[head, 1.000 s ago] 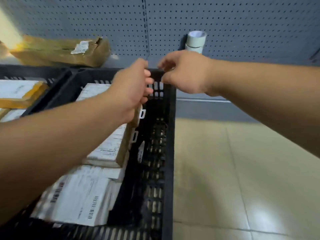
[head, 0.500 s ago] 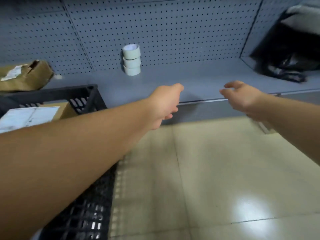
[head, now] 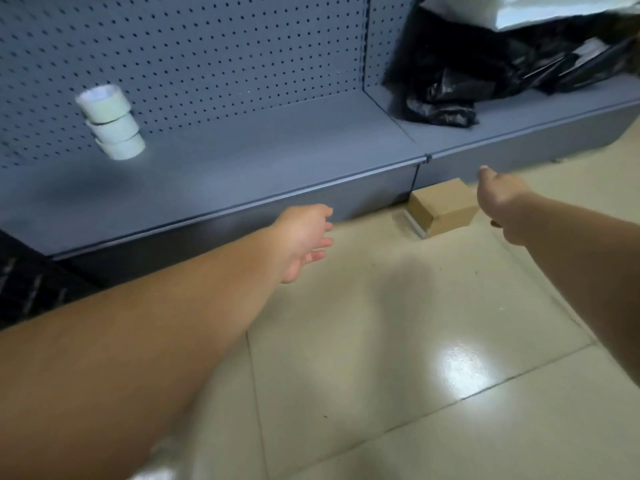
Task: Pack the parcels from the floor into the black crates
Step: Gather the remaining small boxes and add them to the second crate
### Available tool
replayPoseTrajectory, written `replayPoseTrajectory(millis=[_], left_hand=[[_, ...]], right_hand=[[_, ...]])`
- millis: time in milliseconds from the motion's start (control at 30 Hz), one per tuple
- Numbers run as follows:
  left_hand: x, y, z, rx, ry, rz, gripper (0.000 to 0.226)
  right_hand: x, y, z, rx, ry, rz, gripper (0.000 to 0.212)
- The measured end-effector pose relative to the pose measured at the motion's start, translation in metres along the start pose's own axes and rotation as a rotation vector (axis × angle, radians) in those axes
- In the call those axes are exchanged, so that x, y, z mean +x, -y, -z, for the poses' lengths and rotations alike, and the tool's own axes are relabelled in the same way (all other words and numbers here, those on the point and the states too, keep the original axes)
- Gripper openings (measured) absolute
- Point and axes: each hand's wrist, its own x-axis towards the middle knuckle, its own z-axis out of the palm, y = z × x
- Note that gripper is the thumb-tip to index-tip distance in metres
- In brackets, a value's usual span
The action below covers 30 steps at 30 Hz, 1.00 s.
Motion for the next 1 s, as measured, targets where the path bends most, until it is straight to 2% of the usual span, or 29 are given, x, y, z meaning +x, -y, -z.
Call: replayPoseTrajectory(millis=[267, 500, 667, 767, 867, 1000], left_hand=[[0.05, 0.003, -0.087, -0.047, 0.119, 0.042, 0.045], [0.083, 0.001, -0.143, -0.072, 0.159, 0.088, 0.051], [0.096, -0.004, -0.181, -0.068, 0.187, 0.102, 0.054], [0.107, -0.003, -0.2, -0.074, 0.177, 0.11, 0.036], [0.115, -0.002, -0.214, -0.085, 0.159, 0.121, 0.046], [0.114, -0.005, -0.216, -0.104, 0.187, 0.137, 0.061]], right_hand=[[0.047, -0.046, -0.008, 0.274, 0.03, -0.148, 0.073], [0.075, -0.059, -0.023, 0.487, 0.08, -0.239, 0.072], [0.097, -0.065, -0.022, 0.51, 0.076, -0.25, 0.071], [0.104, -0.074, -0.023, 0.44, 0.11, -0.2, 0.071], [0.107, -0.086, -0.024, 0.401, 0.149, -0.143, 0.069], [0.106, -0.091, -0.025, 0.444, 0.188, -0.158, 0.066]])
